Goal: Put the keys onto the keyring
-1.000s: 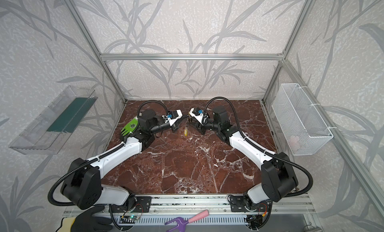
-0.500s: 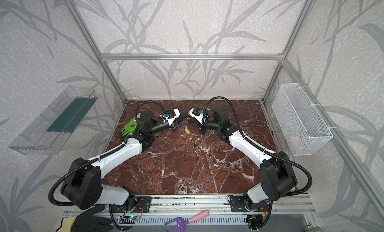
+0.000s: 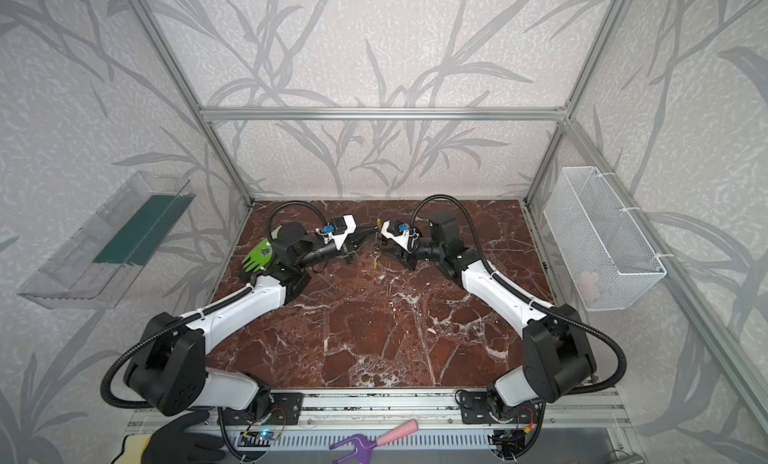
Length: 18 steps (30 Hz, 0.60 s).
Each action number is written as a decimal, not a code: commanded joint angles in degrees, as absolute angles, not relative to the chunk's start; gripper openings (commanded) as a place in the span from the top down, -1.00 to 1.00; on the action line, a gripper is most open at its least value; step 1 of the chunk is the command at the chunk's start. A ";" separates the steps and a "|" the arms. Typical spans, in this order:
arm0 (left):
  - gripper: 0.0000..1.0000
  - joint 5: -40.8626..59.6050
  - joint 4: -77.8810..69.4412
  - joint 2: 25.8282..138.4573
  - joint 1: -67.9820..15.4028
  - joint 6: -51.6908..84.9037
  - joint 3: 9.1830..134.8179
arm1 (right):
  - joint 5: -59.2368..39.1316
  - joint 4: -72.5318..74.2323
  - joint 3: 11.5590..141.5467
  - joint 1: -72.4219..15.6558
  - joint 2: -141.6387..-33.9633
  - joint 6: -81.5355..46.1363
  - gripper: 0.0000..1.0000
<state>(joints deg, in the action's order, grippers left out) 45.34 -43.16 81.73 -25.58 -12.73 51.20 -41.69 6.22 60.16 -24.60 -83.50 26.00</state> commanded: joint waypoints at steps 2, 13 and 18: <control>1.00 48.52 -44.65 81.56 -24.40 -11.20 51.40 | -44.39 10.19 58.00 -21.54 -77.17 26.38 0.35; 1.00 52.09 -42.84 82.49 -24.23 -11.42 52.71 | -50.63 10.64 64.64 -24.58 -81.00 23.87 0.48; 1.00 52.73 -42.19 82.04 -24.23 -11.75 52.63 | -51.90 12.48 65.63 -25.00 -83.33 22.24 0.54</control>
